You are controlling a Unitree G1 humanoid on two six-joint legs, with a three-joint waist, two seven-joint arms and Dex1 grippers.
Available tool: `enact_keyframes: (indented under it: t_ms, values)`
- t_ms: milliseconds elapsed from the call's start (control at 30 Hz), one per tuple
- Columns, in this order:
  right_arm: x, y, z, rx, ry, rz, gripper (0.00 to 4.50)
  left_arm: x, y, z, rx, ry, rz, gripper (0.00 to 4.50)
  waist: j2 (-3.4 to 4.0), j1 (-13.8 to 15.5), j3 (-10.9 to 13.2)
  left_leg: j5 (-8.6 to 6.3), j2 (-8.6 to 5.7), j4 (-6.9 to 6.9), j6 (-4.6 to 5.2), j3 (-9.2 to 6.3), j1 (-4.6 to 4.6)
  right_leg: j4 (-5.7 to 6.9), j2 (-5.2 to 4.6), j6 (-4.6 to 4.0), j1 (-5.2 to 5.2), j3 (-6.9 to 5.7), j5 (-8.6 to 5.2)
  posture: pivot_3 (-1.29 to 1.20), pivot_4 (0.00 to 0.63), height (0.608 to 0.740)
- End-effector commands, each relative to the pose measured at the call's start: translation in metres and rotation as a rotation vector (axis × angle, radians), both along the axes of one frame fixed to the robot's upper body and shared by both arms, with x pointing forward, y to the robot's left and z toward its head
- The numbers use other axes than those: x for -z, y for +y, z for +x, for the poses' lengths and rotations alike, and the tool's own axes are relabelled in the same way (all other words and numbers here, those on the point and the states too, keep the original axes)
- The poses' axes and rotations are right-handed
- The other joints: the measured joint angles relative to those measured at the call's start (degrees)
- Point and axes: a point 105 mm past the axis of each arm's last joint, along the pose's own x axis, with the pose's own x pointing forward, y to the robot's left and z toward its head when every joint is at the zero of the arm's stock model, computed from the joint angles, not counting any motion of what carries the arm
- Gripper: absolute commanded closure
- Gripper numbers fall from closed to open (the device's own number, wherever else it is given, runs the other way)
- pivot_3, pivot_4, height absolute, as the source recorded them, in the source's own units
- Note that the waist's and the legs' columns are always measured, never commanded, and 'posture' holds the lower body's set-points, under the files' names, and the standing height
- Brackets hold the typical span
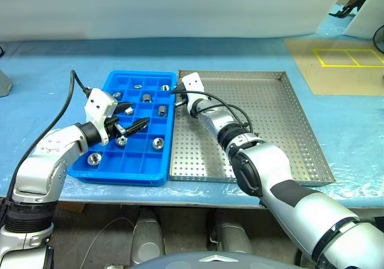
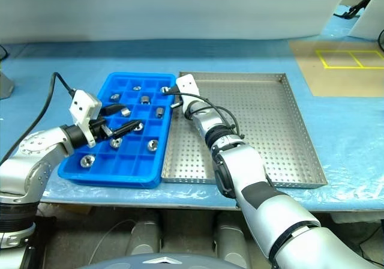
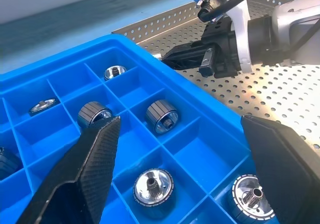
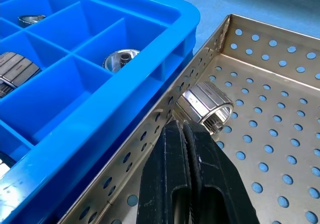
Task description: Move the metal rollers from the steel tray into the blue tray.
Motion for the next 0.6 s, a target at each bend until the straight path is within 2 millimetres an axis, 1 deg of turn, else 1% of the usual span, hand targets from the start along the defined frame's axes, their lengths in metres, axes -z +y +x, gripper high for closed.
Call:
enact_keyframes:
  t_ms: [33, 167, 600]
  values:
    - [-0.0213, 0.0062, 0.0039, -0.018, -0.061, 0.007, 4.44, -0.0144, -0.0004, 0.0019, 0.002, -0.066, 0.010, 0.45, 0.00, 0.0, 0.0, 0.00, 0.00, 0.00, 0.00, 0.00, 0.00, 0.00, 0.00, 0.00, 0.00, 0.00, 0.00, 0.13, 0.150, 0.740]
    - [-0.0197, 0.0039, 0.0043, -0.014, -0.057, 0.003, 4.44, -0.0159, -0.0006, 0.0038, 0.001, -0.073, 0.011, 0.45, 0.00, 0.0, 0.0, 0.00, 0.00, 0.00, 0.00, -0.01, 0.00, 0.00, 0.00, 0.00, 0.00, 0.00, 0.00, 0.13, 0.150, 0.740]
    - [-0.0194, 0.0058, 0.0029, -0.052, -0.067, -0.021, 4.44, -0.0163, -0.0043, 0.0039, -0.008, -0.088, -0.012, 0.45, 0.00, 0.2, 0.0, 0.00, 0.00, 0.00, 0.00, -0.02, -0.01, 0.00, 0.00, 0.00, 0.00, 0.00, 0.00, 0.14, 0.150, 0.740]
